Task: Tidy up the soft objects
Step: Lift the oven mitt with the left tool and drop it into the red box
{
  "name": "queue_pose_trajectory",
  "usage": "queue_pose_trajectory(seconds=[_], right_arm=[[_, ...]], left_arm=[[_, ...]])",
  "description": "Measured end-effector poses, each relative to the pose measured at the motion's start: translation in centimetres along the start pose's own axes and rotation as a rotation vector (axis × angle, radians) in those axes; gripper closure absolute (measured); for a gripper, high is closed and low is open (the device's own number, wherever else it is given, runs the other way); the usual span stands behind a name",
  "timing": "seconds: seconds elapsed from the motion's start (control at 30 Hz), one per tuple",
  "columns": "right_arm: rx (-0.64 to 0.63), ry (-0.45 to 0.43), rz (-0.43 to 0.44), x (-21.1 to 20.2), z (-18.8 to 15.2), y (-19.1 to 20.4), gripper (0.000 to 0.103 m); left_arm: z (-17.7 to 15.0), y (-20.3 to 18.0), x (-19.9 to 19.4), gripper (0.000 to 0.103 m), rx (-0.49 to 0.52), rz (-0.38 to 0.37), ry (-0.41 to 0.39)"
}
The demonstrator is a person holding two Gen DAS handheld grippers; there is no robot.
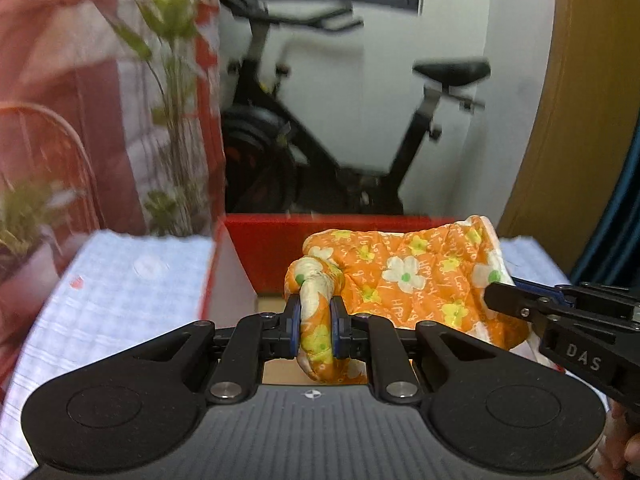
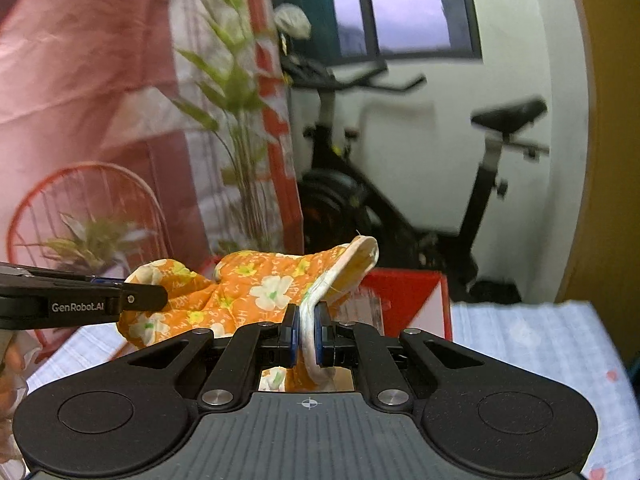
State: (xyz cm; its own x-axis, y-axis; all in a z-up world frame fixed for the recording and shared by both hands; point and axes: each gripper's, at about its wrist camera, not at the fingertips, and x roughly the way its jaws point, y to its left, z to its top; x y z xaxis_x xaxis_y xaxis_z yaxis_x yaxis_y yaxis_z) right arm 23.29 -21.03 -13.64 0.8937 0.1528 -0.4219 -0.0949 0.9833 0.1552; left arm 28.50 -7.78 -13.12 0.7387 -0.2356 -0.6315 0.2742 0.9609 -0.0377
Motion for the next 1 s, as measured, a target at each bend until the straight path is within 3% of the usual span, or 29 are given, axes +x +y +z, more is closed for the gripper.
queue_pose_trajectory(seconds=[0.17, 0.5, 0.57, 0.63, 0.67, 0.7, 1.0], right_arm=[[0.056, 0.135, -0.012, 4.0, -1.8, -1.1, 0.096], [0.165, 0.282, -0.009, 8.2, -3.8, -2.0, 0.096], [0.189, 0.298, -0.008, 8.7, -4.1, -2.1, 0.093], [0.175, 0.301, -0.018, 8.7, -4.3, -2.0, 0.087], [0.166, 0.295, -0.026, 8.6, -4.2, -1.9, 0.081], [0.16, 0.285, -0.03, 8.0, -4.3, -2.0, 0.076], [0.128, 0.127, -0.063, 1.9, -4.0, -1.3, 0.064]], left_arm=[[-0.6, 0.2, 3.8, 0.087, -0.01, -0.018, 0.132], [-1.8, 0.4, 6.0, 0.086, 0.012, -0.007, 0.222], [-2.1, -0.1, 5.9, 0.083, 0.032, 0.007, 0.22], [-2.2, -0.2, 5.2, 0.068, 0.04, 0.011, 0.212], [-2.3, -0.1, 4.7, 0.051, 0.031, 0.003, 0.199], [-2.4, 0.0, 4.0, 0.043, 0.023, -0.015, 0.175], [-3.7, -0.2, -3.0, 0.043, 0.082, -0.066, 0.034]])
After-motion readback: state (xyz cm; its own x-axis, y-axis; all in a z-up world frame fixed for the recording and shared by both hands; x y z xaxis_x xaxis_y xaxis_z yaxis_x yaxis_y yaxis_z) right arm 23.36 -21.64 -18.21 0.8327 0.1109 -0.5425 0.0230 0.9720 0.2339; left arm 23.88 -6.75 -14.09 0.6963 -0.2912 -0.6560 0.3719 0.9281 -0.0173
